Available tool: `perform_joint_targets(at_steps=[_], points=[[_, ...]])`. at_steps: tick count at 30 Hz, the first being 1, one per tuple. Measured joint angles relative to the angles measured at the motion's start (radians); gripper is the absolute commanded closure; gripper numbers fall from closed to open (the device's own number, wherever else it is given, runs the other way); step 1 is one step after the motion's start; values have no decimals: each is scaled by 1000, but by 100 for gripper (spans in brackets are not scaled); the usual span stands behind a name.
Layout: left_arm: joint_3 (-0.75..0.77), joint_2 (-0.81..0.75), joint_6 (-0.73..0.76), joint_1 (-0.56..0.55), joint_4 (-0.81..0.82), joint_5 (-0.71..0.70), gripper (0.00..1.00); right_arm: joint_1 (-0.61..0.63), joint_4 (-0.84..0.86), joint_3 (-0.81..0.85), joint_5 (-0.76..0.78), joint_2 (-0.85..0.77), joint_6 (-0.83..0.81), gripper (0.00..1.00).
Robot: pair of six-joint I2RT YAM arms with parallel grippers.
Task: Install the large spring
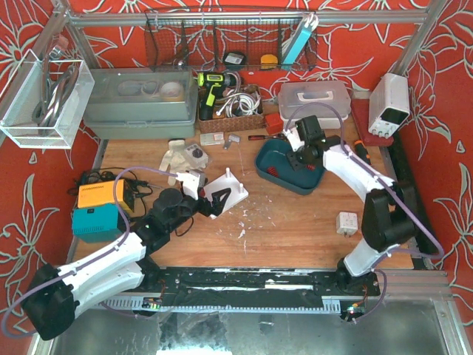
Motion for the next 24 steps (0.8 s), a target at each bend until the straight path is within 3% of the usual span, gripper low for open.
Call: perform_joint_targets(at_steps=[15, 21, 24], points=[[-40, -91, -39, 0, -2, -50, 0, 311, 374, -375, -66, -383, 26, 100], [-35, -83, -97, 0, -18, -35, 16, 426, 546, -570, -66, -522, -5, 100], [9, -64, -136, 0, -69, 4, 19, 481, 649, -646, -50, -557, -21, 100]])
